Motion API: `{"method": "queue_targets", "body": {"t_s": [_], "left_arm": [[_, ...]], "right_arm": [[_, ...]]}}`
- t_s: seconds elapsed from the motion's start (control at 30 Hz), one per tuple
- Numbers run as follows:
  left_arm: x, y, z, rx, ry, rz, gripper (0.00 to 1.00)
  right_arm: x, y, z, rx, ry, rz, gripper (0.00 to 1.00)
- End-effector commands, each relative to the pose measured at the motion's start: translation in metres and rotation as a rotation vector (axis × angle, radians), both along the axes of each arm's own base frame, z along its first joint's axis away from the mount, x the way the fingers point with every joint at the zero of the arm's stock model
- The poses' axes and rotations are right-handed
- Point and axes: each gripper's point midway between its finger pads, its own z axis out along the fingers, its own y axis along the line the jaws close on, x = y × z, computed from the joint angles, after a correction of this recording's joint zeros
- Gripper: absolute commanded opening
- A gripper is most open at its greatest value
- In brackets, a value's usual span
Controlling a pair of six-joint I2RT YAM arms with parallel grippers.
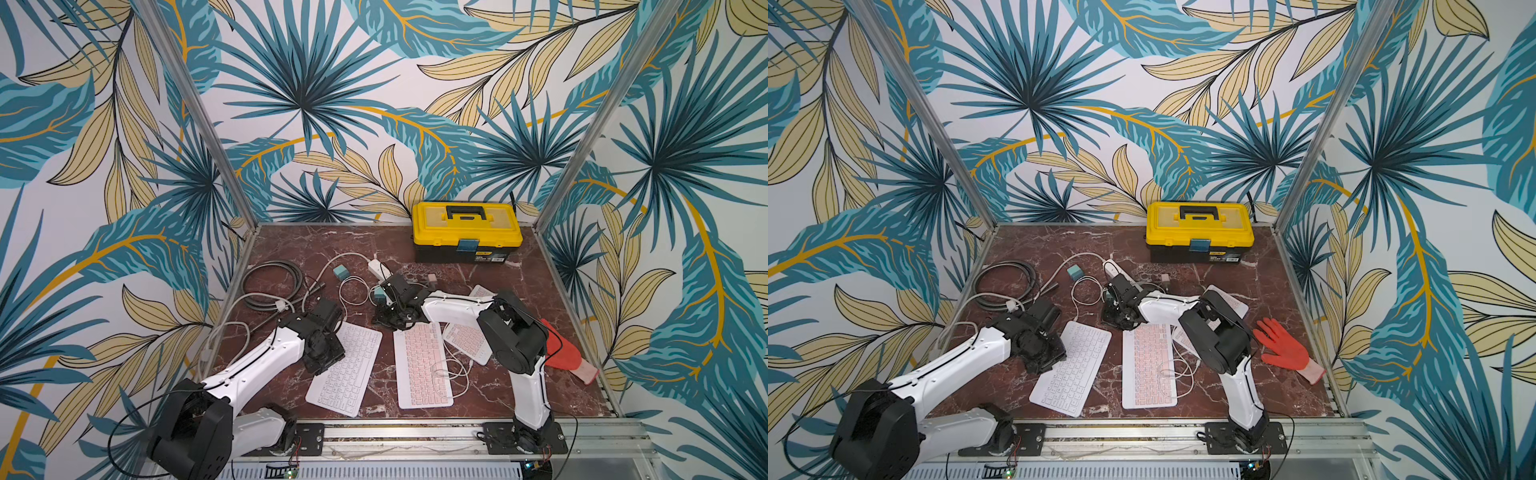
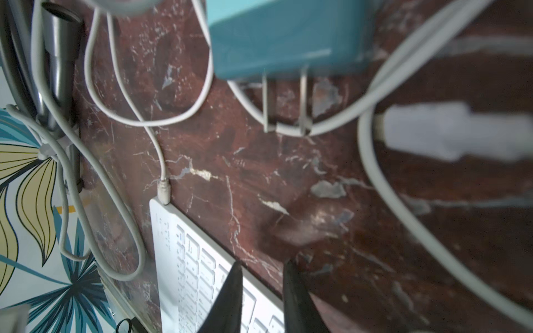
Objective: Unplug the wireless keyboard
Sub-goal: Adjust the keyboard at the center of the board.
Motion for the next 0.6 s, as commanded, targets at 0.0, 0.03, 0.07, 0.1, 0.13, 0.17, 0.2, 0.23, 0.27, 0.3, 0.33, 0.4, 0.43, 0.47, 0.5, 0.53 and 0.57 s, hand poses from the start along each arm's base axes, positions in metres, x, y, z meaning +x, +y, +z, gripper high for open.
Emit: {"method": "queue_targets", "body": {"t_s": [0.0, 0.03, 0.07, 0.1, 0.13, 0.17, 0.2, 0.23, 0.27, 0.3, 0.33, 0.4, 0.43, 0.47, 0.5, 0.53, 0.57], "left_arm": [[-0.026, 0.0, -0.003, 0.022, 0.081, 0.068, 0.47], [-0.029, 0.004, 0.0, 0.045, 0.085, 0.065, 0.49], [-0.032, 0.008, 0.003, 0.074, 0.09, 0.065, 0.5], [-0.036, 0.013, 0.007, 0.099, 0.096, 0.067, 0.51], [-0.038, 0.015, 0.009, 0.115, 0.098, 0.067, 0.52], [-0.041, 0.016, 0.012, 0.129, 0.104, 0.072, 0.53], [-0.046, 0.019, 0.014, 0.149, 0.113, 0.082, 0.54], [-0.049, 0.022, 0.015, 0.169, 0.12, 0.093, 0.55], [-0.054, 0.024, 0.015, 0.186, 0.127, 0.109, 0.56], [-0.056, 0.025, 0.013, 0.19, 0.134, 0.126, 0.57], [-0.06, 0.026, 0.01, 0.194, 0.146, 0.149, 0.58], [-0.061, 0.027, 0.008, 0.216, 0.15, 0.161, 0.62], [-0.062, 0.028, 0.007, 0.225, 0.155, 0.166, 0.65], [-0.063, 0.029, 0.005, 0.234, 0.159, 0.178, 0.67], [-0.064, 0.031, 0.003, 0.241, 0.162, 0.198, 0.69], [-0.065, 0.032, 0.001, 0.246, 0.162, 0.218, 0.69], [-0.066, 0.033, 0.0, 0.249, 0.156, 0.232, 0.7]], "right_arm": [[-0.031, -0.02, -0.035, -0.088, 0.099, 0.015, 0.27], [-0.031, -0.021, -0.034, -0.088, 0.097, 0.014, 0.27], [-0.032, -0.022, -0.035, -0.09, 0.098, 0.015, 0.27], [-0.034, -0.022, -0.036, -0.088, 0.107, 0.017, 0.27], [-0.03, -0.016, -0.033, -0.057, 0.086, 0.015, 0.28], [-0.03, -0.016, -0.034, -0.053, 0.087, 0.016, 0.27], [-0.031, -0.015, -0.034, -0.049, 0.087, 0.016, 0.27], [-0.031, -0.016, -0.034, -0.047, 0.085, 0.018, 0.27], [-0.031, -0.016, -0.035, -0.044, 0.085, 0.018, 0.27], [-0.031, -0.015, -0.035, -0.041, 0.081, 0.02, 0.27], [-0.031, -0.015, -0.036, -0.038, 0.08, 0.02, 0.28], [-0.031, -0.013, -0.036, -0.03, 0.079, 0.026, 0.27], [-0.03, -0.012, -0.036, -0.024, 0.078, 0.028, 0.27], [-0.029, -0.012, -0.036, -0.022, 0.078, 0.028, 0.27], [-0.029, -0.012, -0.036, -0.019, 0.078, 0.028, 0.27], [-0.028, -0.012, -0.036, -0.015, 0.078, 0.026, 0.27], [-0.027, -0.012, -0.035, -0.009, 0.077, 0.026, 0.28]]}}
